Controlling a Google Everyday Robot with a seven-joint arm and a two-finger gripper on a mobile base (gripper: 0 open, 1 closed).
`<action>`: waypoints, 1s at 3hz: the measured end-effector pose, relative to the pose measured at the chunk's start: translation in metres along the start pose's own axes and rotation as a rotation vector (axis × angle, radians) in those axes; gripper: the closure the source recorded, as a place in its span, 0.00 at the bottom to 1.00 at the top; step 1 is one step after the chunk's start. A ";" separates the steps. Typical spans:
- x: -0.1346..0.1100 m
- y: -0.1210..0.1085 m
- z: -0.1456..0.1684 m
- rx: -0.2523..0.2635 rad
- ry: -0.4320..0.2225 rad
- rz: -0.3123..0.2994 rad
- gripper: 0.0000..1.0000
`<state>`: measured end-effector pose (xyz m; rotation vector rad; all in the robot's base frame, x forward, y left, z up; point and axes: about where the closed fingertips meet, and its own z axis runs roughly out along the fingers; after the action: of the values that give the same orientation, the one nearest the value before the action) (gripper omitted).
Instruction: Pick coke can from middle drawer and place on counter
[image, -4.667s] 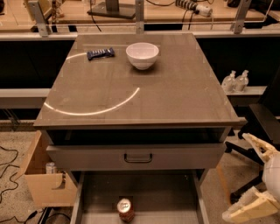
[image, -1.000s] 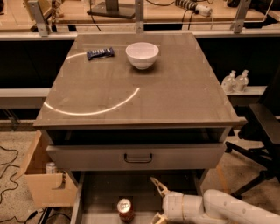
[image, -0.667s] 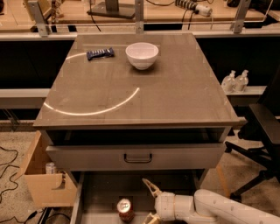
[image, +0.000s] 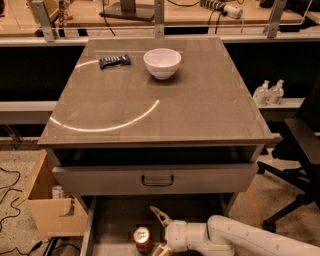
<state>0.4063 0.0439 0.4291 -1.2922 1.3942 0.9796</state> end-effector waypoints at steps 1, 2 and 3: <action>0.000 0.002 0.011 -0.021 -0.004 -0.009 0.00; 0.001 0.003 0.020 -0.032 0.030 -0.019 0.16; 0.003 0.003 0.028 -0.035 0.059 -0.034 0.40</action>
Offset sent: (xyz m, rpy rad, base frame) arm 0.0030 0.0255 -0.0110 -0.0920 -0.0164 0.0360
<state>0.4073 0.0702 0.4200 -1.3762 1.4015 0.9532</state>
